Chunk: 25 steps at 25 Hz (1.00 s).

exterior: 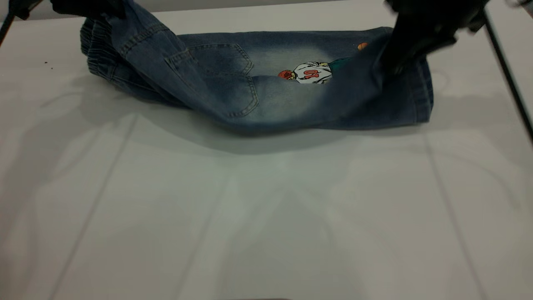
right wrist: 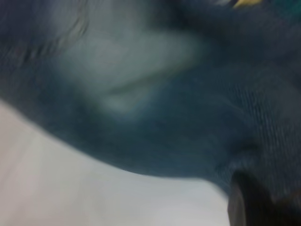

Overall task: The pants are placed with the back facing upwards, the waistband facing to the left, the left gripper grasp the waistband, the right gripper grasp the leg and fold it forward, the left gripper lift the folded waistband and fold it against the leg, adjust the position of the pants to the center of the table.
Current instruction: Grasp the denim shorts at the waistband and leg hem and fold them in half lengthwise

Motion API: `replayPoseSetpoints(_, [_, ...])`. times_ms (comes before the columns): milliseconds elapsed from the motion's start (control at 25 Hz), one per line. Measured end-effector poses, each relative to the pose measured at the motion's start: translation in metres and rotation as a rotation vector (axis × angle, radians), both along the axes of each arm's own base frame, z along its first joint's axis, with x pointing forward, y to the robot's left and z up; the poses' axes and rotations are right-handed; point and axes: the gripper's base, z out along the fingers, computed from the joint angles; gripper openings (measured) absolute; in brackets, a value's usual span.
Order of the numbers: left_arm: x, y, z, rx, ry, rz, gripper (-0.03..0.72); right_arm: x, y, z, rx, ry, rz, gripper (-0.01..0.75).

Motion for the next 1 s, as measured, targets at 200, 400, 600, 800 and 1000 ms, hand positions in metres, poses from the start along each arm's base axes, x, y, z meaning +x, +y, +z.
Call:
replayPoseSetpoints(200, [0.007,0.004,0.003,0.009,-0.069,0.07,0.09,0.019,-0.024,0.017,-0.008,-0.063,-0.07,0.034])
replayPoseSetpoints(400, [0.013,0.01,0.007,0.033,-0.14,0.133,0.09,0.027,-0.029,0.018,-0.029,-0.126,-0.122,0.034])
replayPoseSetpoints(600, [0.019,0.015,0.0,0.056,-0.177,0.191,0.09,0.034,-0.031,0.019,-0.035,-0.185,-0.18,0.034])
replayPoseSetpoints(800, [0.023,0.015,-0.033,0.027,-0.104,0.236,0.09,0.039,-0.029,0.015,0.006,-0.213,-0.195,0.034])
replayPoseSetpoints(1000, [0.027,0.018,-0.056,0.025,-0.077,0.289,0.09,0.045,-0.026,0.005,0.05,-0.241,-0.212,0.038])
